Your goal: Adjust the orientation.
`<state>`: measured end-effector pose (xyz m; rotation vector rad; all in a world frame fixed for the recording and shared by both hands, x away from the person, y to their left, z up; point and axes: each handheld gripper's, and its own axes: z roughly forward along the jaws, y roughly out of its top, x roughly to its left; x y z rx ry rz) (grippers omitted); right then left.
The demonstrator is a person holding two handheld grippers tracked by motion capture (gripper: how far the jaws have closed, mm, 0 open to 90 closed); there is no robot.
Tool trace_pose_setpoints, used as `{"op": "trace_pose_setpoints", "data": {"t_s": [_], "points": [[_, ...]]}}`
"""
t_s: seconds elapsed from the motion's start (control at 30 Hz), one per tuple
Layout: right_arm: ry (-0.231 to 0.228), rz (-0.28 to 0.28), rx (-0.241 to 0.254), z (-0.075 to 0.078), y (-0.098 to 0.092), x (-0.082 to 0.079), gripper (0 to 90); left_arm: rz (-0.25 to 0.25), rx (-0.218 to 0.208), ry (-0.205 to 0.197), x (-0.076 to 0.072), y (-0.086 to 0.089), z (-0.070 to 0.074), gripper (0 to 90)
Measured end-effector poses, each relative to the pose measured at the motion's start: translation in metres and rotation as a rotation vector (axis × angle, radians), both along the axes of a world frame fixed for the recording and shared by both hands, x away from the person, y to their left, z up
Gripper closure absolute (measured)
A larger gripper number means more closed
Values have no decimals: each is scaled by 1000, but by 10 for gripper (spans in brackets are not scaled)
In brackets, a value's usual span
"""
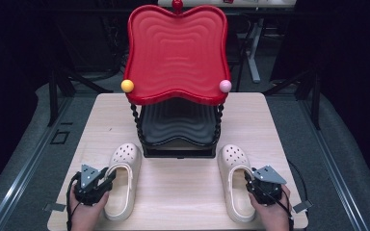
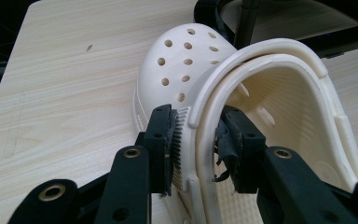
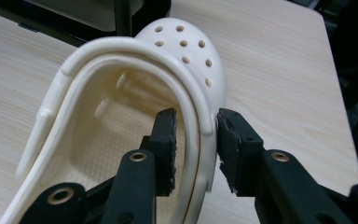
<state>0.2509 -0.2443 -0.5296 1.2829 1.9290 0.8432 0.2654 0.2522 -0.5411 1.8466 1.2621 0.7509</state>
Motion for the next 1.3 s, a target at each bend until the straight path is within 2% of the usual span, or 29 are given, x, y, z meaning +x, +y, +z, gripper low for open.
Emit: {"op": "trace_pose_setpoints", "data": {"t_s": [0.07,0.1,0.13,0.4,0.67,0.8,0.93,1.03,1.3], "points": [[-3,-9,15,-1,-2,-1,693,2,1,2,2,0,-1,659],[-2,-2,6,1,-3,-2,694,2,3,4,2,0,-1,659],[-11,1,15,0,-4,-2,725,3,3,1,2,0,-1,661],[-1,-6,11,-1,0,-1,730,2,20,6,3,-3,0,650],[18,-40,42,1,1,2,737,12,42,8,4,-3,0,711],[16,-28,76,0,-3,3,729,14,35,12,4,-2,0,717],[-2,-19,60,-1,-3,3,717,18,25,13,5,0,0,725],[-5,-23,65,-1,-2,4,717,18,26,12,5,0,0,727],[17,-51,90,0,-1,4,750,32,2,23,4,5,3,748]]}}
